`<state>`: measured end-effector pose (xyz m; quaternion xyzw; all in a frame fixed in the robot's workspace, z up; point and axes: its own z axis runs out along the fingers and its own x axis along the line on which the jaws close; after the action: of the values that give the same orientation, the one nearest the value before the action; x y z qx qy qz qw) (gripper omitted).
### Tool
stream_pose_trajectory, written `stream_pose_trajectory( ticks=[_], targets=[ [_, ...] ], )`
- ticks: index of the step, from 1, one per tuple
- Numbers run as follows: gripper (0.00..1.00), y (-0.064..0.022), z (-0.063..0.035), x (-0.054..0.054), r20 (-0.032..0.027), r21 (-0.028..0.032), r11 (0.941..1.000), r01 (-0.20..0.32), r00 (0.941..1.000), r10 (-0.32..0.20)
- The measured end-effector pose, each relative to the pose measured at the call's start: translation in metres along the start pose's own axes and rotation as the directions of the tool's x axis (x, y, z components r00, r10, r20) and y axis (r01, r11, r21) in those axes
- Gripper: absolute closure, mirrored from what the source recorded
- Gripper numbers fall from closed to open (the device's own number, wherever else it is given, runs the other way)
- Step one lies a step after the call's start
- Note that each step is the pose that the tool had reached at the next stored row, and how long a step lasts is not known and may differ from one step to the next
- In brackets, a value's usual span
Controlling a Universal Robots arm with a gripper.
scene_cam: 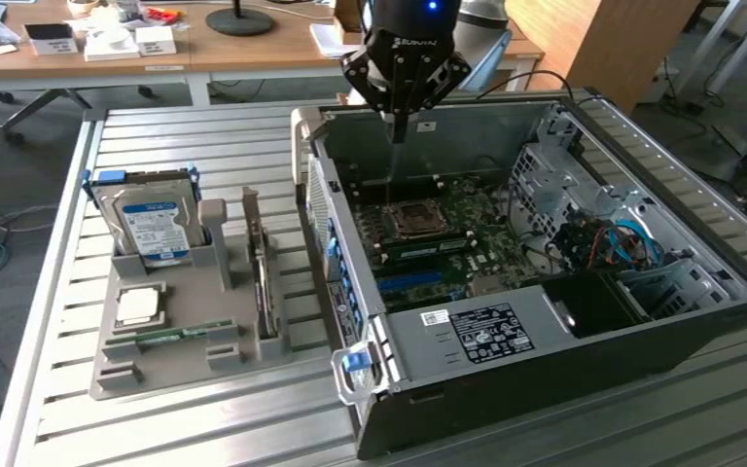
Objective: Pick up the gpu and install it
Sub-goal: 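Reach for the gpu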
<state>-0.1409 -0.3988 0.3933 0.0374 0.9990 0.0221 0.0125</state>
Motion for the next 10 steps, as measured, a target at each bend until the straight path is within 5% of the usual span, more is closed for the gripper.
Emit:
stream_pose_trajectory(
  ticks=[10],
  targets=[
    [0.89, -0.0008, -0.0003, 0.0105, 0.0001, 0.0000, 1.0000, 0.000, 1.0000, 0.000]
  ],
)
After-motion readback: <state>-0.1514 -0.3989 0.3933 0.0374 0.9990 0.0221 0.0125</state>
